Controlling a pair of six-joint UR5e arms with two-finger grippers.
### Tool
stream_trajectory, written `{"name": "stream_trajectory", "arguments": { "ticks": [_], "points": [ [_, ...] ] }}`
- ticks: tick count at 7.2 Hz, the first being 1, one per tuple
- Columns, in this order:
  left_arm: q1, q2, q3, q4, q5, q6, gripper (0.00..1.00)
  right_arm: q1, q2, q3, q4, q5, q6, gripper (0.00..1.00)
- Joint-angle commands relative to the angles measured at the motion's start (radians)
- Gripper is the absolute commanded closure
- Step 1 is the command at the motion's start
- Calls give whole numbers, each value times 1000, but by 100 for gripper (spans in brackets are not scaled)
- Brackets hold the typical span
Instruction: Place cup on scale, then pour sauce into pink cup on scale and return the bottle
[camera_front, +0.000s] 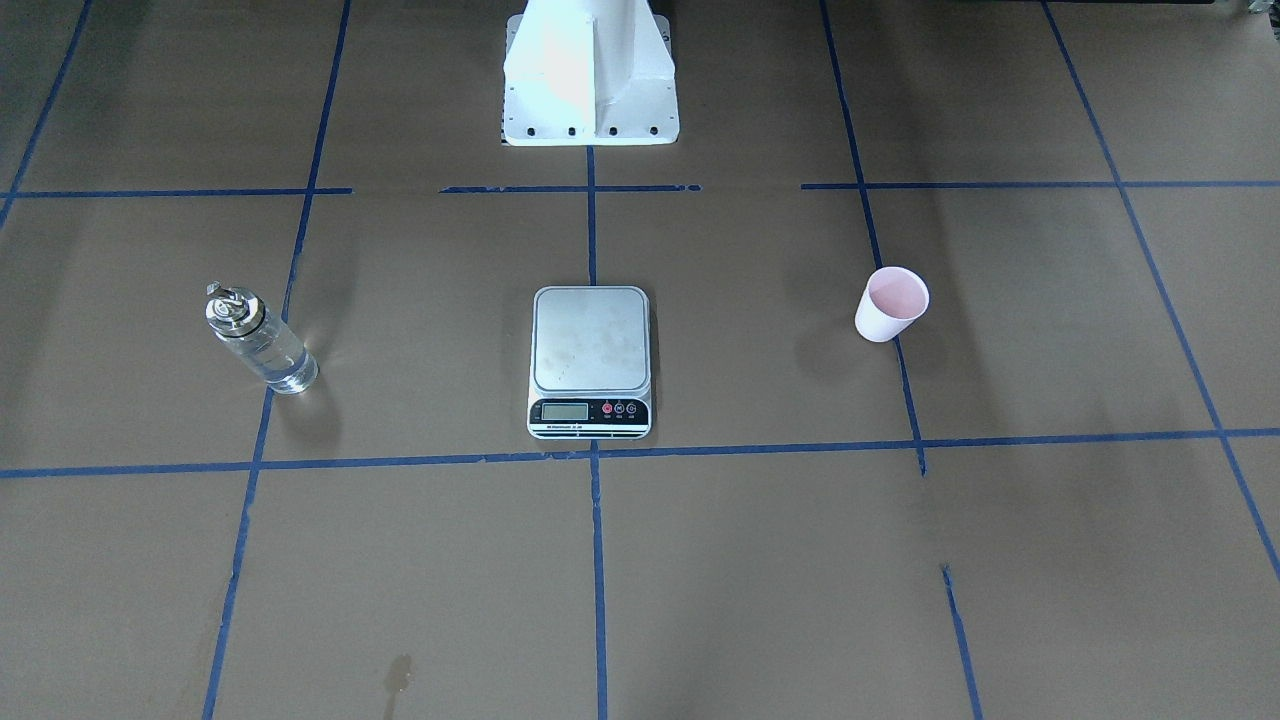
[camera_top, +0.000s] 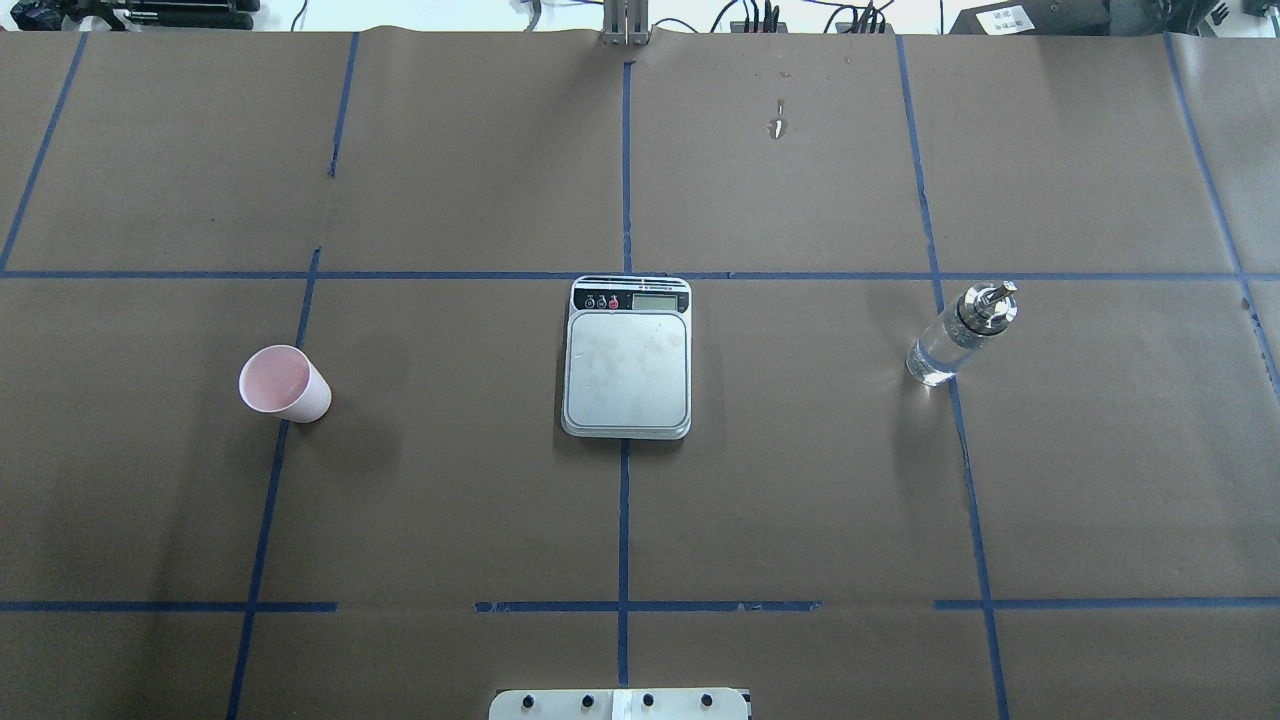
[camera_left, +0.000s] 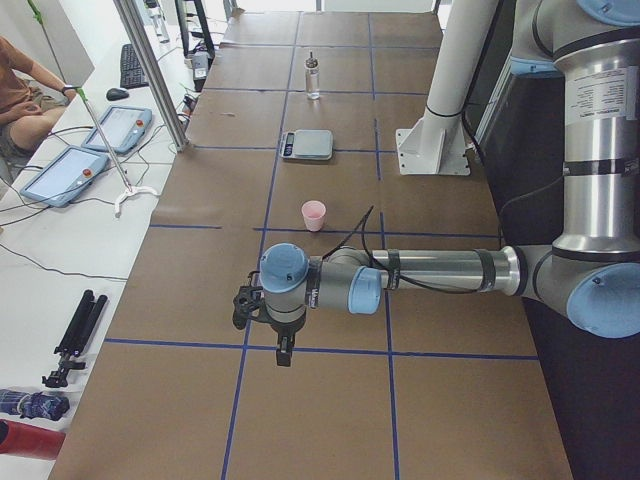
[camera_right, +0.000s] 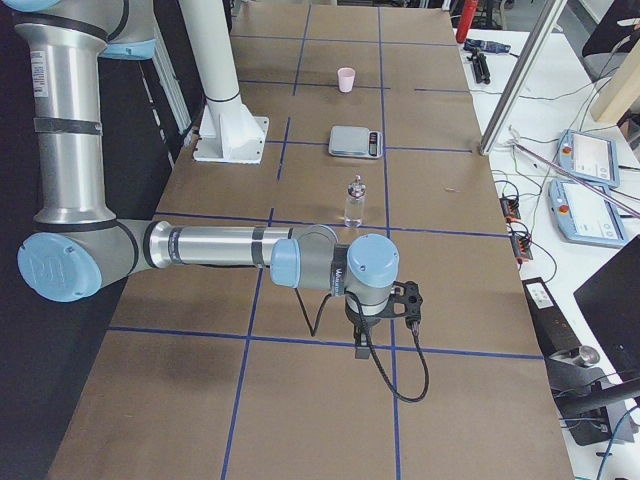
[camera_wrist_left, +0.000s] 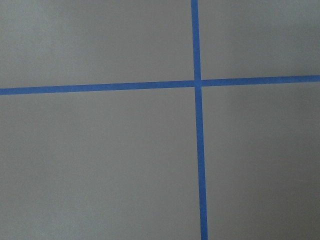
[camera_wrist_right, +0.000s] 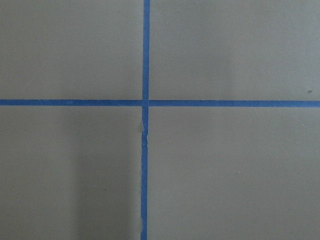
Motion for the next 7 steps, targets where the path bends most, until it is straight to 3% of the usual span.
{"name": "stream_trajectory", "arguments": {
  "ticks": [1, 3, 5, 7],
  "points": [
    [0, 1, 2, 0, 0, 2, 0, 0, -1, 4, 1, 1, -3, 0],
    [2, -20, -7, 1, 5, 3, 0, 0, 2, 2, 1, 0, 0, 0],
    [2, -126, -12, 26, 5, 2, 0, 0, 4, 8, 1, 3, 6, 0],
    [3, -252, -125, 223, -20, 0, 0, 0, 4, 10, 1, 6, 8, 0]
  ]
}}
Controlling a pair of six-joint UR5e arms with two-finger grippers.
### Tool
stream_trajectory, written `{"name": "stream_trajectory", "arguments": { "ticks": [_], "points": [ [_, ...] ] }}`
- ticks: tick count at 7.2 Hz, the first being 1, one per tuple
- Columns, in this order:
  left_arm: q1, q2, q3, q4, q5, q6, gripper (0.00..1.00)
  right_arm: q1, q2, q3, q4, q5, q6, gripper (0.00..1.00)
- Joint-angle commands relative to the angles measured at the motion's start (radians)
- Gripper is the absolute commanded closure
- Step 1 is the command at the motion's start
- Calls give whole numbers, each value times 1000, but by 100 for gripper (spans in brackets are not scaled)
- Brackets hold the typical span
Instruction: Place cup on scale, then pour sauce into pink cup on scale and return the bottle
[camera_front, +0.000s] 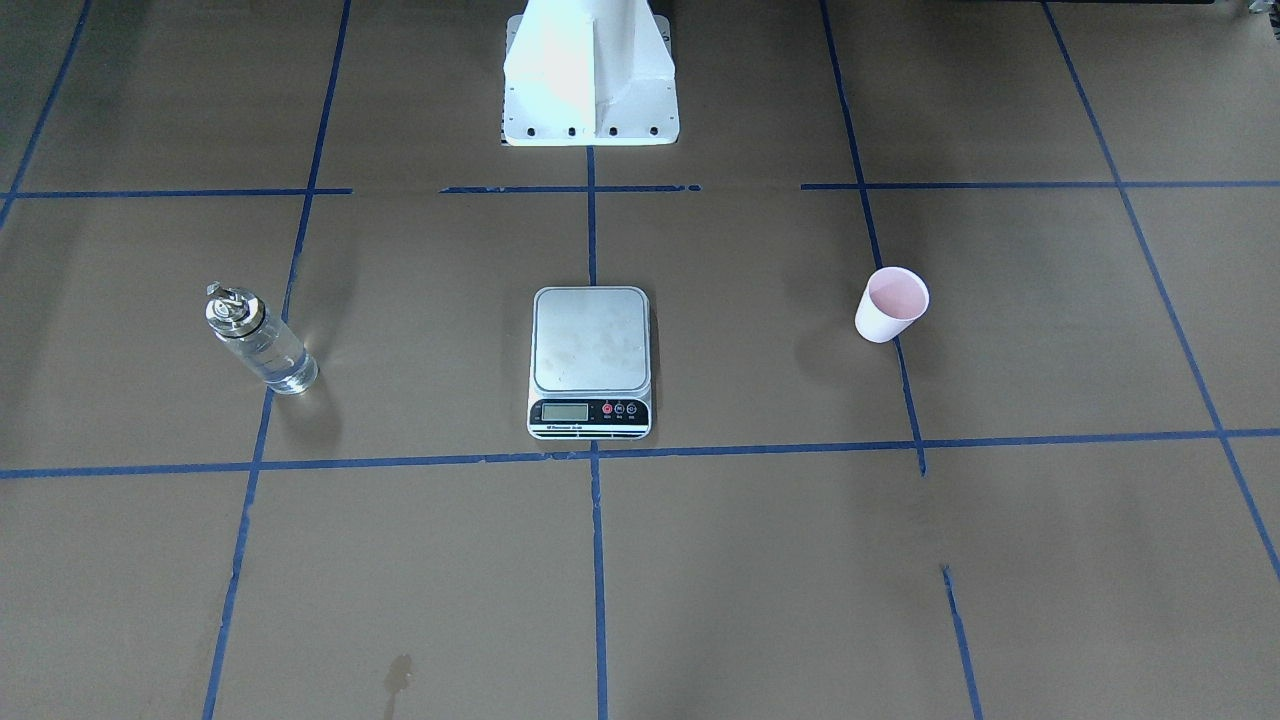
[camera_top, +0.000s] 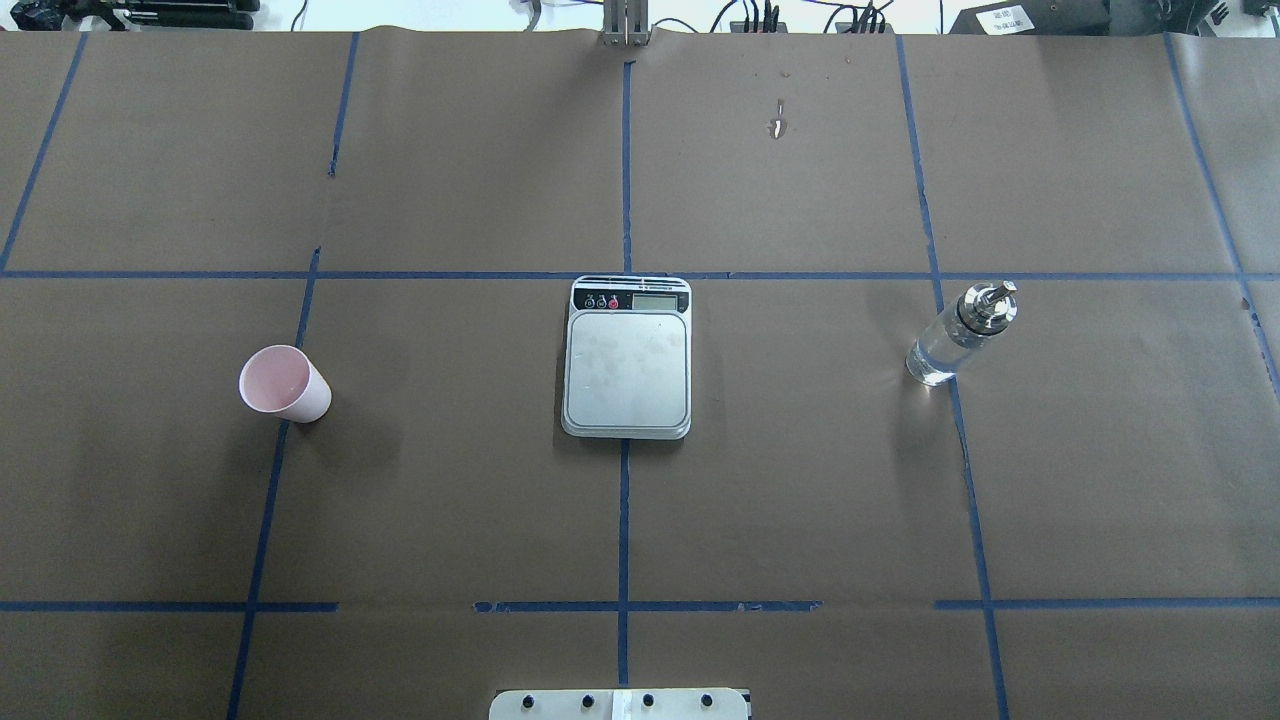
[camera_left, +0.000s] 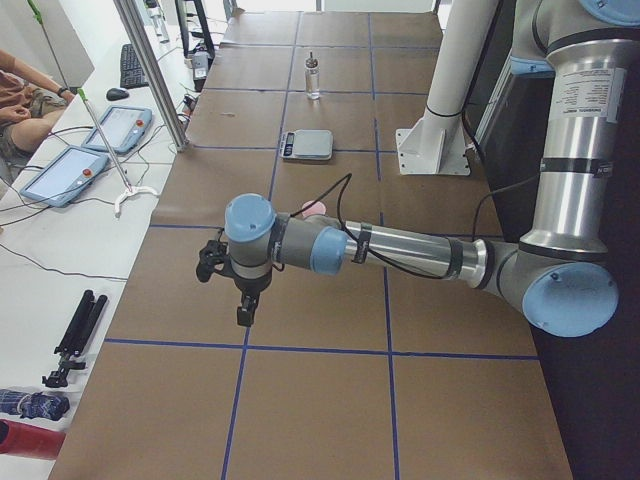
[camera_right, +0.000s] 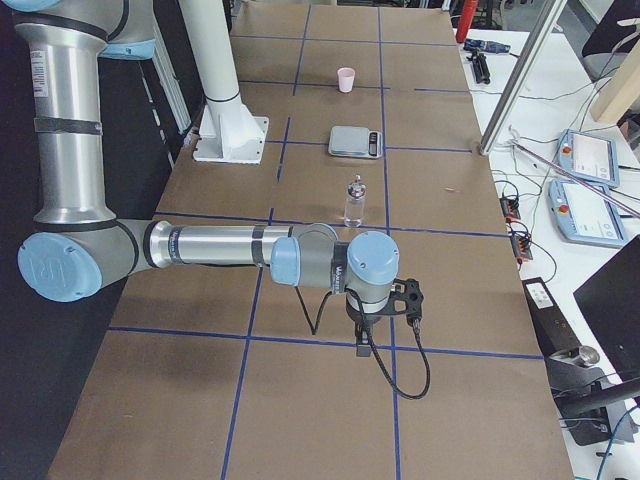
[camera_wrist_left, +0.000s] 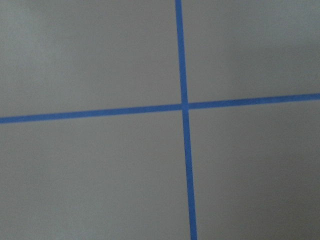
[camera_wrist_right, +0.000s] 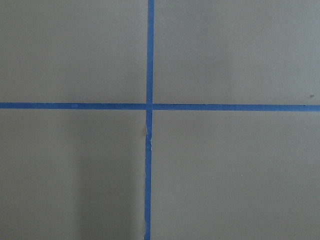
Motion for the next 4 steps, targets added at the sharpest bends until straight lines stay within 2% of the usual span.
{"name": "stream_trajectory", "arguments": {
  "ticks": [1, 2, 3, 4],
  "points": [
    [12, -69, -171, 163, -27, -1, 0, 0, 0, 2, 0, 2, 0, 0],
    [35, -58, -250, 196, -48, -4, 0, 0, 2, 2, 0, 0, -5, 0],
    [44, -65, -282, 192, -107, -33, 0, -2, 5, 15, 2, 2, -3, 0],
    [90, -67, -276, 179, -119, -99, 0, -6, 25, 31, 2, 3, -6, 0]
  ]
}}
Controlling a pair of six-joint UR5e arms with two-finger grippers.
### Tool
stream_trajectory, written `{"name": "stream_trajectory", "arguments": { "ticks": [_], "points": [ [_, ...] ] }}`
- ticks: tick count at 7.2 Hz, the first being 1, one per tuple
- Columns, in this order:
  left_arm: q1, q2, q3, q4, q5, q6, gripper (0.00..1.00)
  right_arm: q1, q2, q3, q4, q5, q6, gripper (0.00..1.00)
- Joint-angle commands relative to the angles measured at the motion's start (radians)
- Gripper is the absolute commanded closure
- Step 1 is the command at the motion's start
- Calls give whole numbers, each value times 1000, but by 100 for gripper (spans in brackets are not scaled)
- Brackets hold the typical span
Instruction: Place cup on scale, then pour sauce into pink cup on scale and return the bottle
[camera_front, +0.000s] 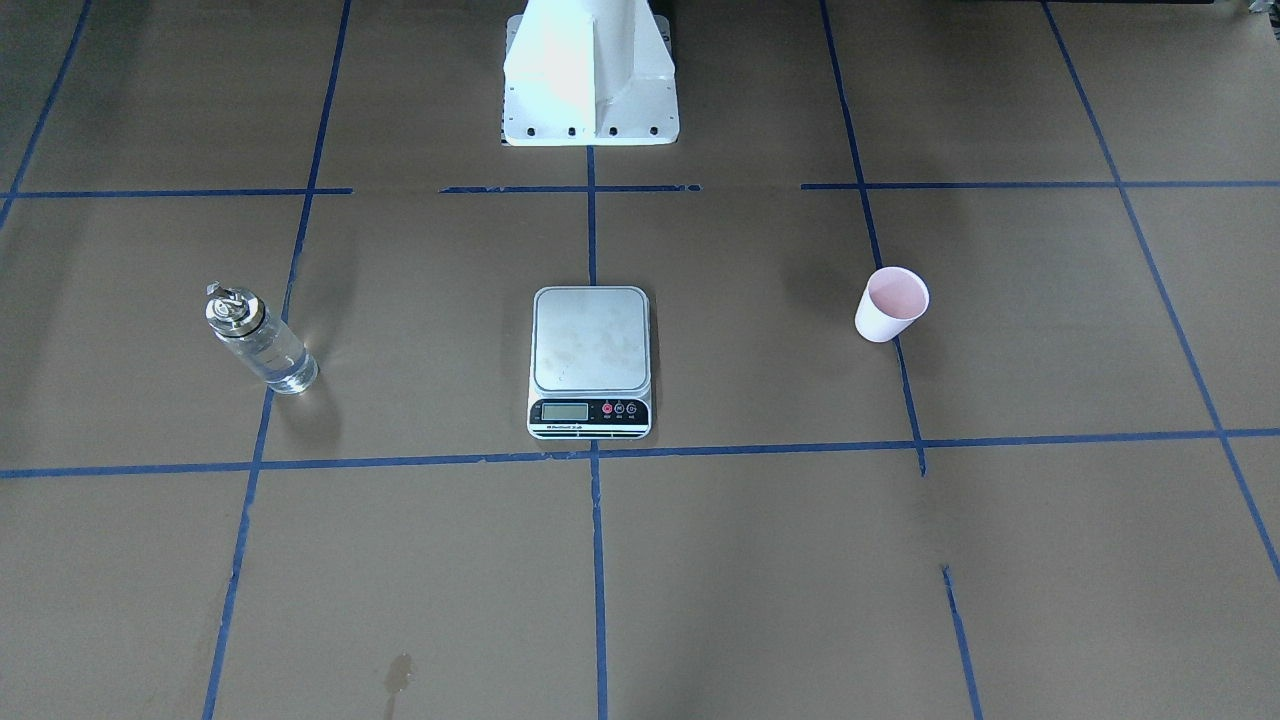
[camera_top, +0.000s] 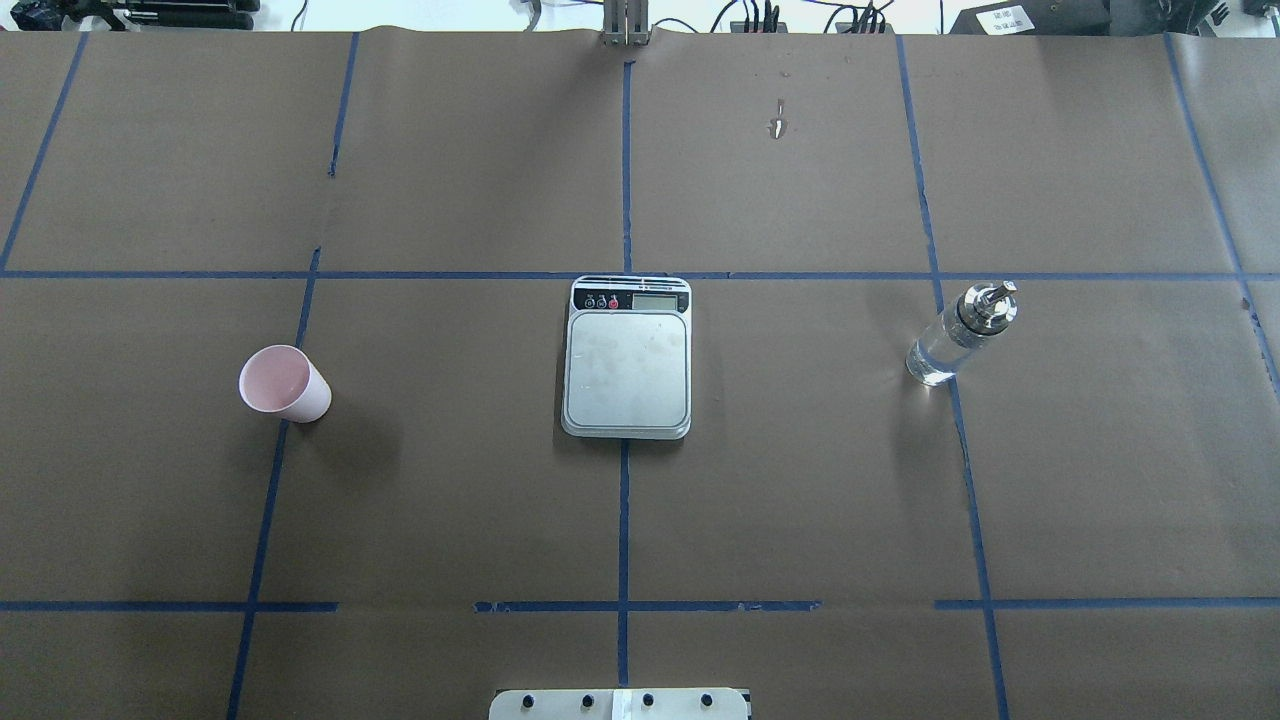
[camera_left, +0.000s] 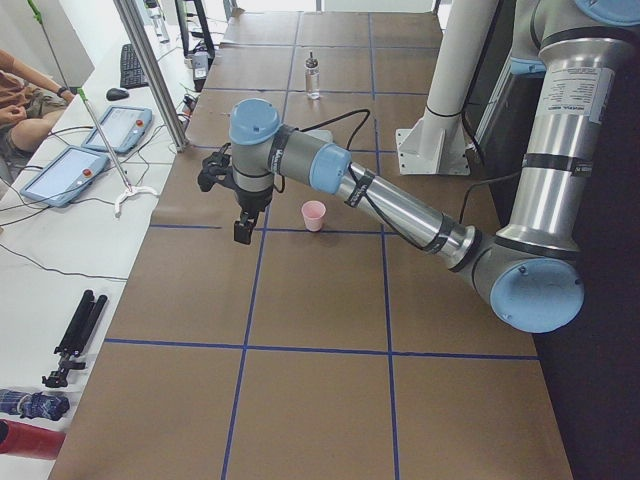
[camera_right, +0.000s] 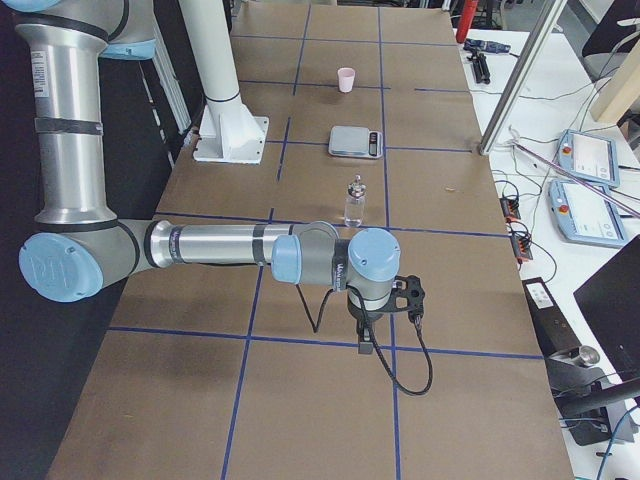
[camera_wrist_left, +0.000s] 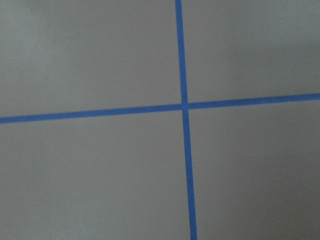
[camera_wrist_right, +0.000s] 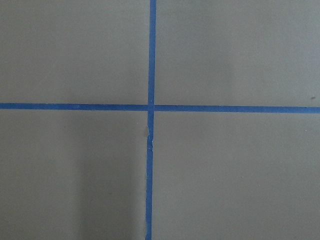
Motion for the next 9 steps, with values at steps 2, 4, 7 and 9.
{"name": "stream_trajectory", "arguments": {
  "ticks": [2, 4, 7, 9],
  "points": [
    [252, -26, -76, -21, 6, -269, 0, -5, 23, 48, -1, 3, 4, 0],
    [372, -57, -118, -24, 112, -515, 0, -7, 18, 40, -2, 3, 8, 0],
    [507, -25, -26, -273, 211, -755, 0, -7, 14, 28, -4, 5, 5, 0],
    [567, -25, 81, -424, 282, -870, 0, -7, 7, 13, -2, 12, 4, 0]
  ]
}}
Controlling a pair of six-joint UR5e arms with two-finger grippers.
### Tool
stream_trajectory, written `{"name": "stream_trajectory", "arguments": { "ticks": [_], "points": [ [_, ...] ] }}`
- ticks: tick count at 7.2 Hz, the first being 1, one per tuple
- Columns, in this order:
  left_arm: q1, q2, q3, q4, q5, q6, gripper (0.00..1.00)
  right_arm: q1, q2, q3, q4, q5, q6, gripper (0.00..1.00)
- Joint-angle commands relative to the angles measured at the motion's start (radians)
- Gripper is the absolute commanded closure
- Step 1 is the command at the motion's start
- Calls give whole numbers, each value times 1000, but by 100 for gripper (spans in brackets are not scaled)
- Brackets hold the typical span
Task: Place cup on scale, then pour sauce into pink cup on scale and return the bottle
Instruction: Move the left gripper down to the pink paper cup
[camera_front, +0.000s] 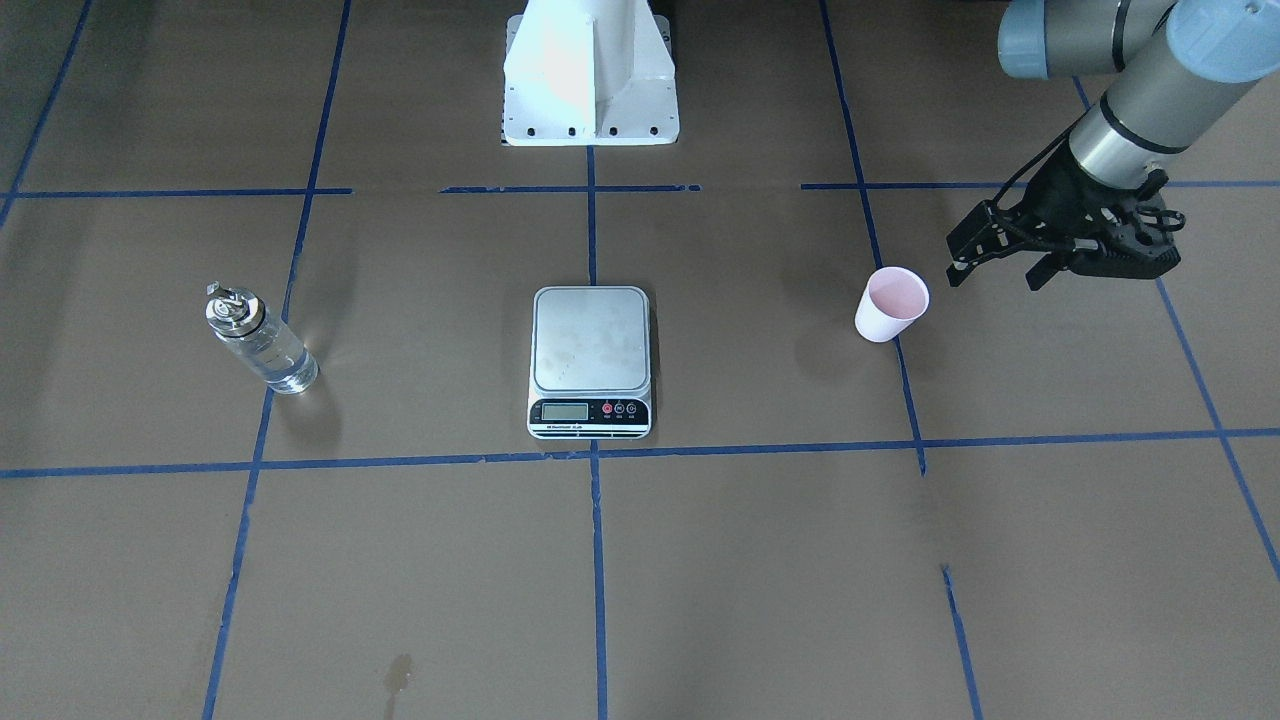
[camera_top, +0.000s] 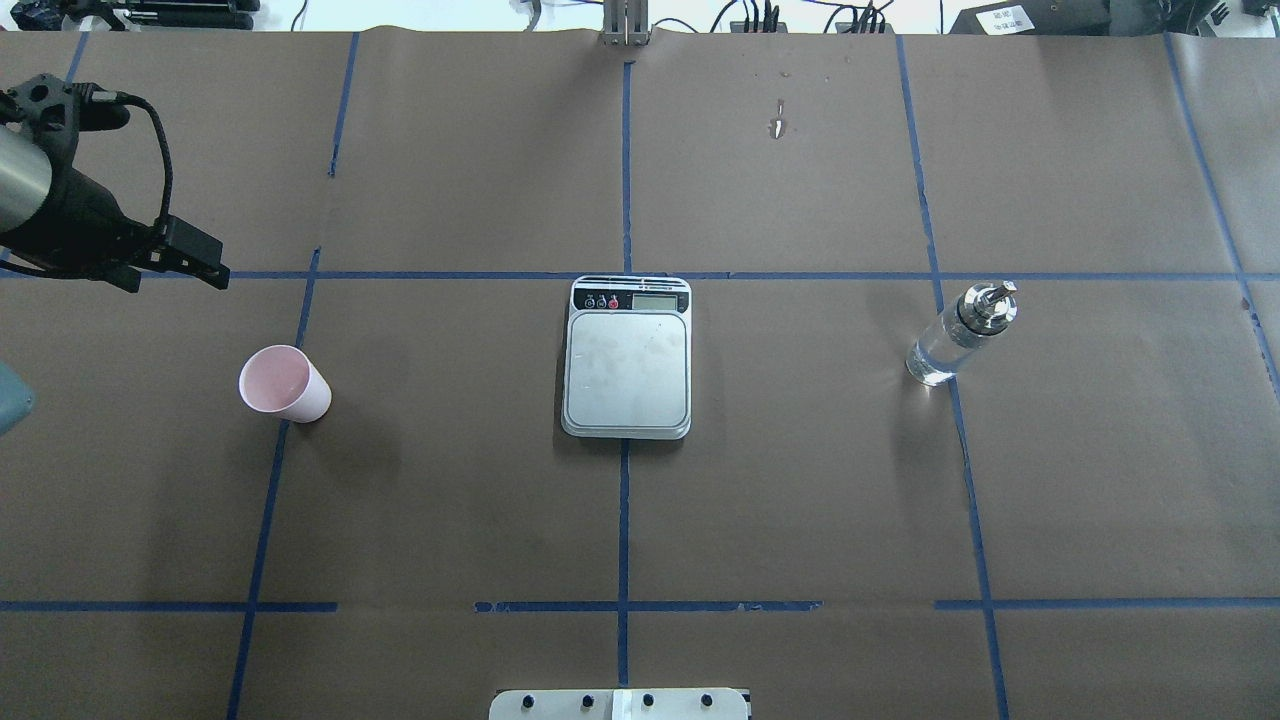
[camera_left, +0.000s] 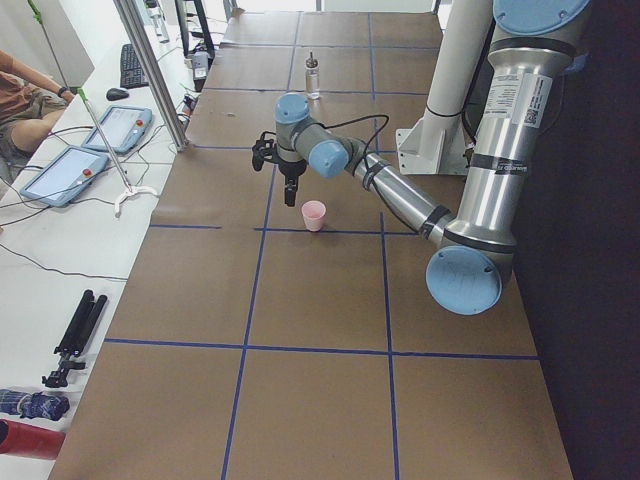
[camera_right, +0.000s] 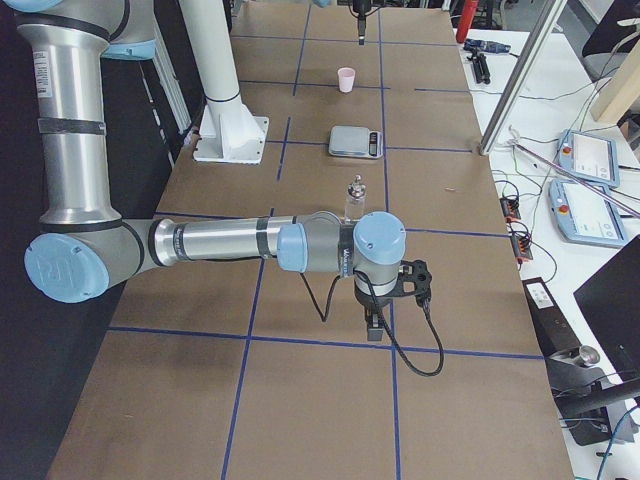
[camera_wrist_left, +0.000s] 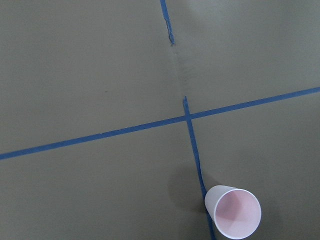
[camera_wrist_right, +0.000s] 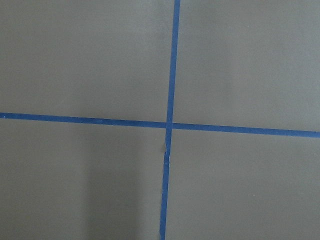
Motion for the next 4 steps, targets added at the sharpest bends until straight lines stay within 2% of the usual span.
{"name": "stream_trajectory", "arguments": {
  "ticks": [1, 4],
  "points": [
    [55, 4, 87, -100, 65, -70, 0, 0, -4, -4, 1, 3, -1, 0],
    [112, 21, 101, -100, 79, -69, 0, 0, -4, -1, 1, 9, -1, 0]
  ]
}}
